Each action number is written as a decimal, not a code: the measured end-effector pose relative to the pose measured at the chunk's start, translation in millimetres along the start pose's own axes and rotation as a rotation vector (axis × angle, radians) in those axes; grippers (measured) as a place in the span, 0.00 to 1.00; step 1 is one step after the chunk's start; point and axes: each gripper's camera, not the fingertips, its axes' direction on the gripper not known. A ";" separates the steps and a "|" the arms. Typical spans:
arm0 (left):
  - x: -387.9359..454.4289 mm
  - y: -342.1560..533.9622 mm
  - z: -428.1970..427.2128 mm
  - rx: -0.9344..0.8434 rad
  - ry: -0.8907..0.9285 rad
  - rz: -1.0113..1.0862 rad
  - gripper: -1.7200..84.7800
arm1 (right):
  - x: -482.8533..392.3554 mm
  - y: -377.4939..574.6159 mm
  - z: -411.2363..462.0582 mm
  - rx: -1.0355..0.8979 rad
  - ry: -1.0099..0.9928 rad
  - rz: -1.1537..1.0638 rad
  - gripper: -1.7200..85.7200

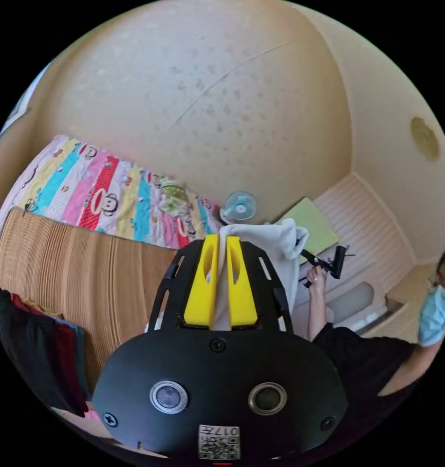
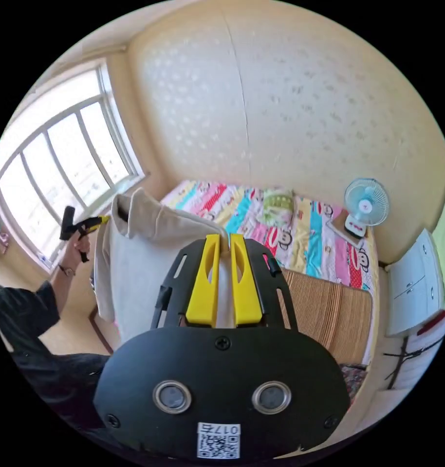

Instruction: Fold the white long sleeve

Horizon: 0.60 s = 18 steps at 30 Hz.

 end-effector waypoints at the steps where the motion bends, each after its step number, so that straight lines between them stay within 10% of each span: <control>1: -16.2 -3.7 21.5 -0.009 -0.063 -0.020 0.08 | 23.3 -7.1 64.8 -0.078 0.002 0.047 0.06; 10: -131.5 176.4 187.6 -0.336 -0.215 -0.026 0.11 | 29.1 191.1 306.8 -0.537 -0.187 0.141 0.07; 18: -184.3 365.9 225.2 -0.600 -0.339 -0.035 0.10 | 7.4 359.7 330.5 -0.656 -0.057 0.004 0.05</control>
